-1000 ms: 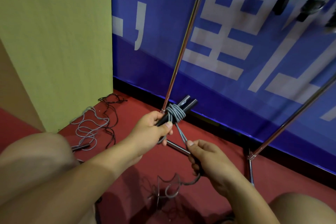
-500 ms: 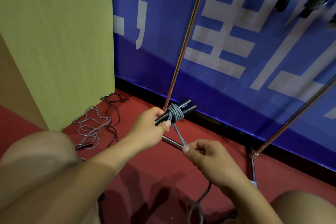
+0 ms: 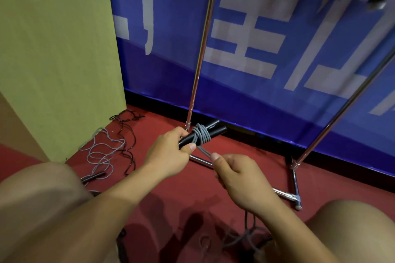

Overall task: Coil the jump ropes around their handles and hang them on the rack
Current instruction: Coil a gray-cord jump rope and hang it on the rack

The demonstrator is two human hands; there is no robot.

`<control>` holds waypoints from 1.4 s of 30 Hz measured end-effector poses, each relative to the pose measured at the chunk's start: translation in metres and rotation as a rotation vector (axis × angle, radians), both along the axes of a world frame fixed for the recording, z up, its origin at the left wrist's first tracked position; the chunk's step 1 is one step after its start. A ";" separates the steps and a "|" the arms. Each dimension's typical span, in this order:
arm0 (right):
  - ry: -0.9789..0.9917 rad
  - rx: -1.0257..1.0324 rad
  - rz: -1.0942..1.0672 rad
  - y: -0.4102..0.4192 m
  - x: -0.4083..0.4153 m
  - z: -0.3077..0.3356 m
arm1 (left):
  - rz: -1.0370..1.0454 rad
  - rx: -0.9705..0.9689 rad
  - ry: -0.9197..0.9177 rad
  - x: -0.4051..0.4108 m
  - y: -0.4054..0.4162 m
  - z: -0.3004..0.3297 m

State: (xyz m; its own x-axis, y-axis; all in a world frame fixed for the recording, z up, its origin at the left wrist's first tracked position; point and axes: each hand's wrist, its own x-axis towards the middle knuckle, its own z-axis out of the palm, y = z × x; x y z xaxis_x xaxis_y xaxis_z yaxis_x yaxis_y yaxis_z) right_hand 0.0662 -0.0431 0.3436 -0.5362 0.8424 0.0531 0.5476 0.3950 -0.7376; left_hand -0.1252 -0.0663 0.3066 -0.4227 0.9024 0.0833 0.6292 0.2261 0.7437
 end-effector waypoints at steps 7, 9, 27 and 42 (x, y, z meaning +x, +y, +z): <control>0.013 0.074 0.032 -0.003 0.001 -0.003 | 0.016 -0.071 0.055 -0.004 0.000 -0.005; 0.044 0.078 0.025 -0.003 0.001 -0.004 | 0.011 -0.098 0.083 -0.004 -0.001 -0.007; 0.014 0.122 -0.195 0.017 0.001 -0.008 | -0.499 -0.207 0.373 0.015 -0.016 -0.005; 0.116 -0.104 -0.261 0.041 0.010 0.004 | -0.698 -0.095 0.131 0.014 -0.031 0.015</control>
State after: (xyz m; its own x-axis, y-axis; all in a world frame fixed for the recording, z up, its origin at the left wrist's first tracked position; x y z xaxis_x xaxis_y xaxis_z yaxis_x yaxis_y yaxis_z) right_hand 0.0763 -0.0025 0.3480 -0.2961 0.9551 0.0077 0.5301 0.1710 -0.8305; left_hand -0.1111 -0.0973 0.3214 0.2640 0.9645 0.0018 0.7332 -0.2019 0.6494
